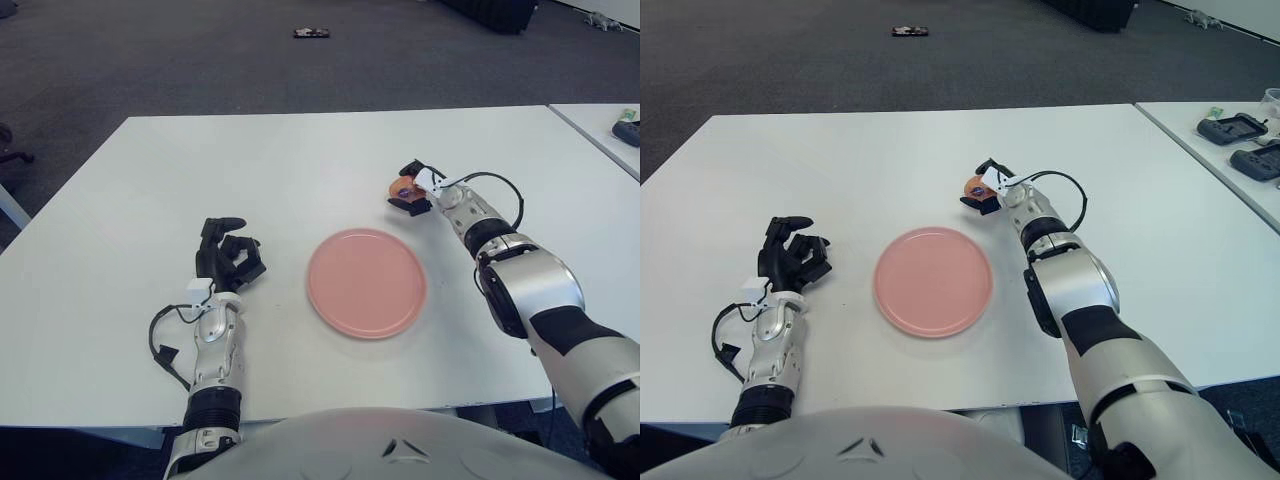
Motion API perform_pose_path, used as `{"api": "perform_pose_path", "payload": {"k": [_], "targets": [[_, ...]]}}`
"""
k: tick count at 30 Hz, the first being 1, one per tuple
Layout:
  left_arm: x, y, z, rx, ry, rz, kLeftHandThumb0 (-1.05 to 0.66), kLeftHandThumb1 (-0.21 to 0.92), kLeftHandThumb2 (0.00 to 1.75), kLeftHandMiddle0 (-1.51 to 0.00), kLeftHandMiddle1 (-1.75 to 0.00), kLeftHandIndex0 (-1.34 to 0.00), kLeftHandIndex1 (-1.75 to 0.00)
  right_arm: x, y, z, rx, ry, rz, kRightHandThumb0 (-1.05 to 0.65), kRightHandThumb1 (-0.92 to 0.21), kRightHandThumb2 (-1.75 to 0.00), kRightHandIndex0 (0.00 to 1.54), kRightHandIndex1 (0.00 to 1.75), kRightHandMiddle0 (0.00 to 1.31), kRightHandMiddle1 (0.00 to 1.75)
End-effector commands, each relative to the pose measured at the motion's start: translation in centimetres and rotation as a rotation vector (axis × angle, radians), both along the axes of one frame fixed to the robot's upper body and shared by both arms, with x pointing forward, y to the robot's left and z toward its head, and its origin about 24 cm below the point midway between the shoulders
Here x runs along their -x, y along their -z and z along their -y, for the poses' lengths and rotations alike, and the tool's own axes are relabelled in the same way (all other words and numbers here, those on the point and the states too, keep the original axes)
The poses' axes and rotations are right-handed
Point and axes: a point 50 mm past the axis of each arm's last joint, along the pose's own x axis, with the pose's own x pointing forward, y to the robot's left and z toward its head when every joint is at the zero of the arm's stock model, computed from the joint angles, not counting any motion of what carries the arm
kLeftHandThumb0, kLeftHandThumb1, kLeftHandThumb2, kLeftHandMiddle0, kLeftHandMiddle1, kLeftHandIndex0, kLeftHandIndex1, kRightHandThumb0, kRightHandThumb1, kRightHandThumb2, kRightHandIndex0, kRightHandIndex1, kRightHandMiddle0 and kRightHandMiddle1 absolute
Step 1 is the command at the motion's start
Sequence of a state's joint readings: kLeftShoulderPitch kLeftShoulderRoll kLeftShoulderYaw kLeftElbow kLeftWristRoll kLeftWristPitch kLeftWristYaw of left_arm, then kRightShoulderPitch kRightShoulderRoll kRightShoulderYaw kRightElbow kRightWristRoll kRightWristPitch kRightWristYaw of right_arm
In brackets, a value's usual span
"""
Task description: Put the apple into the plate.
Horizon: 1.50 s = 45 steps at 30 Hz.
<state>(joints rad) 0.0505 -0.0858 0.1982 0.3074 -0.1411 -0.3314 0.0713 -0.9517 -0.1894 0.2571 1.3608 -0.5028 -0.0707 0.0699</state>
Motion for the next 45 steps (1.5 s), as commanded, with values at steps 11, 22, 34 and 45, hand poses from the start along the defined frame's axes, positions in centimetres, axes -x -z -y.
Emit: {"api": "perform_pose_path", "payload": {"k": [11,22,34,45], "targets": [[0.9,1.4,-0.2,0.033,-0.017,-0.089,-0.01,0.36,1.26,-0.55,-1.75,-0.41,-1.69,0.7,1.2,0.5,0.137,-0.014,0.011,-0.43,-0.47,-1.12,0.22,1.52,0.47,1.74],[0.9,1.4,-0.2,0.022,-0.011,-0.088,-0.01,0.38,1.25,-0.53,-1.75,-0.39,-1.71,0.4,0.8,0.3,0.059,0.044,0.011,-0.03,-0.23,-1.39,0.63,1.65,0.53,1.75],[0.8,1.4,0.0,0.018,-0.011,-0.081,-0.01,0.35,1.28,-0.56,-1.75,-0.42,-1.69,-0.1,-0.1,-0.1,-0.022,0.058,0.043,0.0,-0.16,-1.44,0.82,1.54,0.51,1.75],[0.8,1.3,0.1,0.017,-0.013,-0.087,-0.01,0.36,1.29,-0.55,-1.75,-0.38,-1.74,-0.2,-0.5,-0.2,-0.049,0.073,0.117,0.0,-0.12,-1.5,0.83,1.59,0.53,1.75]]}}
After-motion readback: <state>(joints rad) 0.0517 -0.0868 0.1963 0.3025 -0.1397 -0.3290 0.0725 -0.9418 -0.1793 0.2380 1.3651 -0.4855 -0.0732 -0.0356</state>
